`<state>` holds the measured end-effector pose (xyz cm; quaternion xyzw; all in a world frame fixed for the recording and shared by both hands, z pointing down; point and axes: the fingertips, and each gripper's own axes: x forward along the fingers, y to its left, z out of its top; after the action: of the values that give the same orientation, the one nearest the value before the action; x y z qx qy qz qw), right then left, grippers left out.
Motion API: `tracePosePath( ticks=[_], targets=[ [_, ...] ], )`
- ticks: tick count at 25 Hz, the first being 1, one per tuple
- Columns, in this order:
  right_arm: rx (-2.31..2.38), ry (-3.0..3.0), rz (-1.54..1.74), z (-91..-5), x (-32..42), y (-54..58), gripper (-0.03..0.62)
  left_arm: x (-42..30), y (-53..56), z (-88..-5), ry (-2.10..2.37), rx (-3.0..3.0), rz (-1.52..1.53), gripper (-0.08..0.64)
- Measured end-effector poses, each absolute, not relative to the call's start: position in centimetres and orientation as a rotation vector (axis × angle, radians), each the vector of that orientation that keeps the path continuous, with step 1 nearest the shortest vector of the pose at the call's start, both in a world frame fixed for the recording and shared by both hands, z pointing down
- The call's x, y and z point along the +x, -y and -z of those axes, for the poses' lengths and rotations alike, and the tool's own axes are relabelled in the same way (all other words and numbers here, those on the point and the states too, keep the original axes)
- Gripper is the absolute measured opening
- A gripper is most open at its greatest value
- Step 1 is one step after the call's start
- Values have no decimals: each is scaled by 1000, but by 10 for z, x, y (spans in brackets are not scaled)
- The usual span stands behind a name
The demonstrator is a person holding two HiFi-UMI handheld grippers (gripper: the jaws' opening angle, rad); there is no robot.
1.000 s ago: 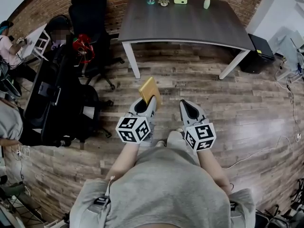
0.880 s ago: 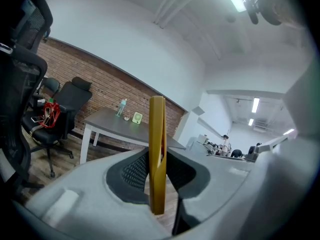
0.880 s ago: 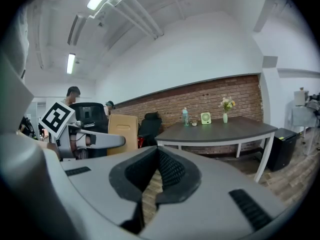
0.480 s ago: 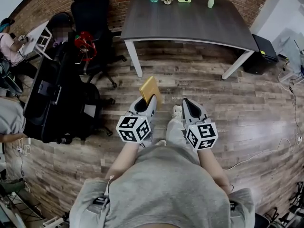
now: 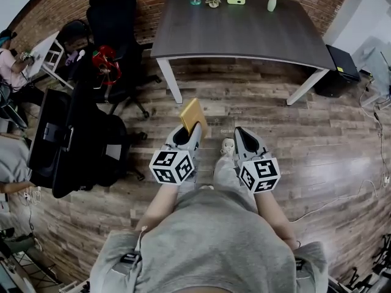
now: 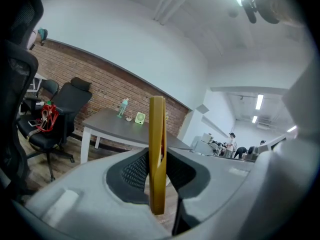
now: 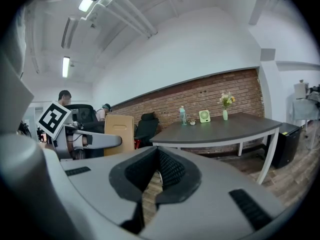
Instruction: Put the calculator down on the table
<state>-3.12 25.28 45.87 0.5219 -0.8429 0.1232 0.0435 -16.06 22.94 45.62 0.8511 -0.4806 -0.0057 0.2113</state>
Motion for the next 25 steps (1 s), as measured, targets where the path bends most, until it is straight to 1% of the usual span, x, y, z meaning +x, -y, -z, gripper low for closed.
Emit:
tracePosePath(
  ticks=[9, 25],
  targets=[
    [1581, 2580, -376, -459, -12, -185, 3, -141, -164, -461, 1337, 2348, 22, 86],
    [1488, 2599, -395, -445, 31, -29, 2, -102, -17, -451, 1385, 2280, 16, 86]
  ],
)
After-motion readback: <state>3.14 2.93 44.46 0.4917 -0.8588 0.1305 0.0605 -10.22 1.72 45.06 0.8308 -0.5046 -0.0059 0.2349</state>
